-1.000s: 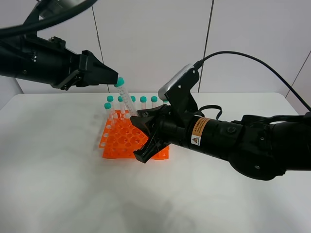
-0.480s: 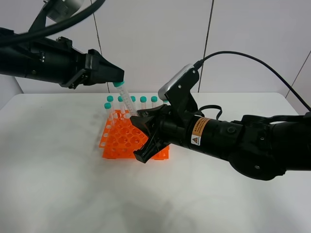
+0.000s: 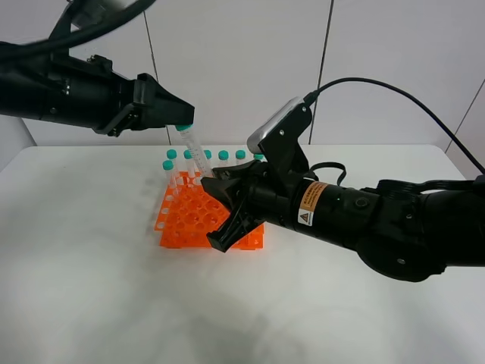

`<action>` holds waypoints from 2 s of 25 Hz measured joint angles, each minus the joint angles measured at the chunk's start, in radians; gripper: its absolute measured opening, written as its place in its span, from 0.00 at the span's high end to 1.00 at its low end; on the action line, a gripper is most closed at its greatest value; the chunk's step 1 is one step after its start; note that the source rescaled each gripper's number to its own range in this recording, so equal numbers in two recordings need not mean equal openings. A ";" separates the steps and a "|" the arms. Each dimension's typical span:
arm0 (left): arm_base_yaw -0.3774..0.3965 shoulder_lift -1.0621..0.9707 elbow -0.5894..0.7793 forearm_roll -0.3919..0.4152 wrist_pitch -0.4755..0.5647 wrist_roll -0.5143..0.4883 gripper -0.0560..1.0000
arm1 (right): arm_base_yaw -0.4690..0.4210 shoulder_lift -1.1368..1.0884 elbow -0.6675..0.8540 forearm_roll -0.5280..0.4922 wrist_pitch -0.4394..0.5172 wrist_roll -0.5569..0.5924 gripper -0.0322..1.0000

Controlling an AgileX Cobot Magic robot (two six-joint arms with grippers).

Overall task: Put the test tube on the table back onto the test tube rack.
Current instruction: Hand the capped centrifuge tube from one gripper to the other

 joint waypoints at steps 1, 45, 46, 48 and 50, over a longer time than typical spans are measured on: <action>0.000 0.000 0.000 -0.002 0.000 0.000 0.00 | 0.000 0.000 0.000 0.001 -0.004 0.003 0.96; -0.003 0.116 0.000 -0.308 0.014 0.322 0.94 | 0.000 0.000 0.001 0.022 -0.024 0.002 0.96; -0.003 0.116 0.000 -0.313 0.015 0.324 0.94 | 0.000 0.000 0.001 0.022 -0.025 0.002 0.96; -0.003 0.116 0.000 -0.324 0.015 0.327 0.94 | 0.000 0.000 0.001 0.023 -0.027 0.002 0.96; -0.003 0.116 0.000 -0.332 0.015 0.332 0.94 | 0.000 0.000 0.001 0.025 -0.031 0.002 0.96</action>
